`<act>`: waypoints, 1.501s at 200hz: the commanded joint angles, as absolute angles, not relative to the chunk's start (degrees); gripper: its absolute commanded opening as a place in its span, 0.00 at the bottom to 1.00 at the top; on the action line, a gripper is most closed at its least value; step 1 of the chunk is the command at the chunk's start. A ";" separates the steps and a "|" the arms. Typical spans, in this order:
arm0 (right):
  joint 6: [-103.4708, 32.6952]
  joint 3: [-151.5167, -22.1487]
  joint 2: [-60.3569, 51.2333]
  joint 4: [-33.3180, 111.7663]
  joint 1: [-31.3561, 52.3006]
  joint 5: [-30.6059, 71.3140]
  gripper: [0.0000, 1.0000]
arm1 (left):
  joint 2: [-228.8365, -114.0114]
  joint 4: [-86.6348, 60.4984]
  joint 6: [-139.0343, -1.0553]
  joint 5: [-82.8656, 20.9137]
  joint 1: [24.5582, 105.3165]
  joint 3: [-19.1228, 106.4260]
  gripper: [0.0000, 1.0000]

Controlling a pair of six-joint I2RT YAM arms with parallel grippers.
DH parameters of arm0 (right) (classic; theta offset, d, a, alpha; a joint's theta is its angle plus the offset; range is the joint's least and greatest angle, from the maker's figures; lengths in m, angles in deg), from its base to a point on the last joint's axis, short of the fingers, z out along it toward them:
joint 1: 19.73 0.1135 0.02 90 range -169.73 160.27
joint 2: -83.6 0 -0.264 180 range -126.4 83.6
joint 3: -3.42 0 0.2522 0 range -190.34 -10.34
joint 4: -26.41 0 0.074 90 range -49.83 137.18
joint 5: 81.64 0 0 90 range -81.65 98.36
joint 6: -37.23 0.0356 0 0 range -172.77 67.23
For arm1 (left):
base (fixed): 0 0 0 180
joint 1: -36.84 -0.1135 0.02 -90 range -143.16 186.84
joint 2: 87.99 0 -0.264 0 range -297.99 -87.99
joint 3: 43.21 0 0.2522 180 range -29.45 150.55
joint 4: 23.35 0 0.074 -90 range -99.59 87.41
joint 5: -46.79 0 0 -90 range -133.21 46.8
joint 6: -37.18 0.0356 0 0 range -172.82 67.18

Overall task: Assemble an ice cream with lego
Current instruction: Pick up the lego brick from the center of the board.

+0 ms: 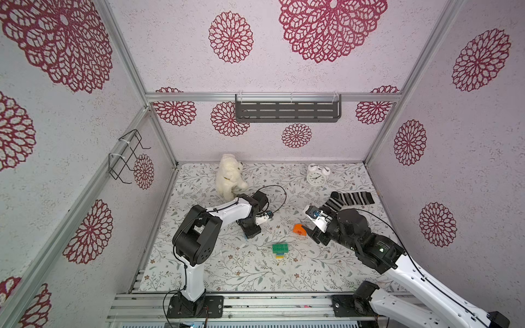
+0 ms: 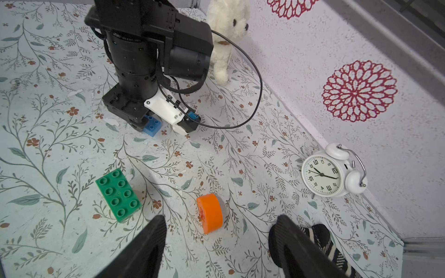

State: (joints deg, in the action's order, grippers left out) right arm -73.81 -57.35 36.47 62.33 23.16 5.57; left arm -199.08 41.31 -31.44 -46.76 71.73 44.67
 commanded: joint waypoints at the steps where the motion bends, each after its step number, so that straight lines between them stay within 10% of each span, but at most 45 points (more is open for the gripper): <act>1: -73.92 -57.56 37.25 61.97 22.82 5.98 0.75 | -199.88 42.05 -31.12 -46.34 72.41 46.22 0.49; 159: -73.78 -57.18 37.72 62.15 22.81 6.07 0.75 | -202.03 44.51 -31.12 -44.74 72.60 47.84 0.18; 300: -69.26 -57.40 38.09 62.32 18.15 -0.62 0.75 | -183.52 50.07 -32.20 -50.66 78.03 50.85 0.18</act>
State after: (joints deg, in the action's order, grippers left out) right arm -72.63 -57.35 37.95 62.44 20.83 2.79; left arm -187.52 47.95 -31.94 -49.03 75.56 49.51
